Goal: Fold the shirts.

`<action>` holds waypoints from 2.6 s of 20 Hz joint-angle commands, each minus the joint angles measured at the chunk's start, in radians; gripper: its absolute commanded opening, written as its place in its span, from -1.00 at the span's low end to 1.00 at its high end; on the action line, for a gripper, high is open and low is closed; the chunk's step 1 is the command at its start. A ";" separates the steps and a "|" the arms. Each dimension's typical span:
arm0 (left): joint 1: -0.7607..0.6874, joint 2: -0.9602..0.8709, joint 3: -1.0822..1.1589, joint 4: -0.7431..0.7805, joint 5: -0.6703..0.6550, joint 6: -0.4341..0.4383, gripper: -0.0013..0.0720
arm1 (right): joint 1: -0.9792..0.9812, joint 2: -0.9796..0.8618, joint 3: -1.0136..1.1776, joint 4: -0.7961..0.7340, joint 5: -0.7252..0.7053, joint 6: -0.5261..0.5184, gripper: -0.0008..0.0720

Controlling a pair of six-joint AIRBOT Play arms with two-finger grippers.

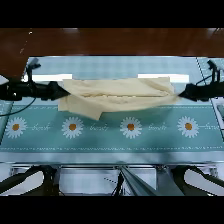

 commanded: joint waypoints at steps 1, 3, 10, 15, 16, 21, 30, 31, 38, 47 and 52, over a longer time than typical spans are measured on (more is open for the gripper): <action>0.006 -0.033 0.113 -0.036 0.067 -0.016 -0.87 | 0.036 -0.014 0.086 0.119 -0.181 -0.006 -0.92; 0.006 -0.110 0.115 -0.051 0.075 -0.016 -0.87 | 0.083 -0.076 0.095 0.120 -0.241 -0.007 -0.92; 0.045 -0.347 0.207 -0.265 0.176 -0.002 -0.87 | 0.147 -0.245 0.095 0.124 -0.529 0.079 -0.92; 0.033 -0.500 0.360 -0.265 0.179 -0.005 -0.87 | 0.151 -0.350 0.095 0.145 -0.584 0.079 -0.92; 0.033 -0.525 0.378 -0.265 0.179 -0.005 -0.87 | 0.151 -0.365 0.095 0.161 -0.594 0.080 -0.92; 0.038 -0.621 0.381 -0.261 0.106 -0.005 -0.64 | 0.151 -0.392 0.095 0.171 -0.597 0.074 -0.91; 0.130 -0.530 0.382 -0.249 -0.145 0.052 0.10 | 0.055 -0.278 0.095 -0.269 -0.447 0.187 0.33; 0.129 -0.506 0.382 -0.252 -0.144 0.061 0.10 | 0.025 -0.277 0.095 -0.262 -0.414 0.217 0.33; 0.054 -0.403 0.383 -0.253 -0.144 0.075 0.09 | -0.083 -0.406 0.095 0.267 -0.248 0.051 0.60; -0.048 -0.368 0.404 -0.273 -0.136 0.074 0.08 | 0.103 -0.521 0.095 0.568 -0.397 -0.016 -0.27; -0.068 -0.368 0.407 -0.291 -0.136 0.074 -0.69 | 0.097 -0.374 0.095 0.529 -0.351 -0.142 -0.91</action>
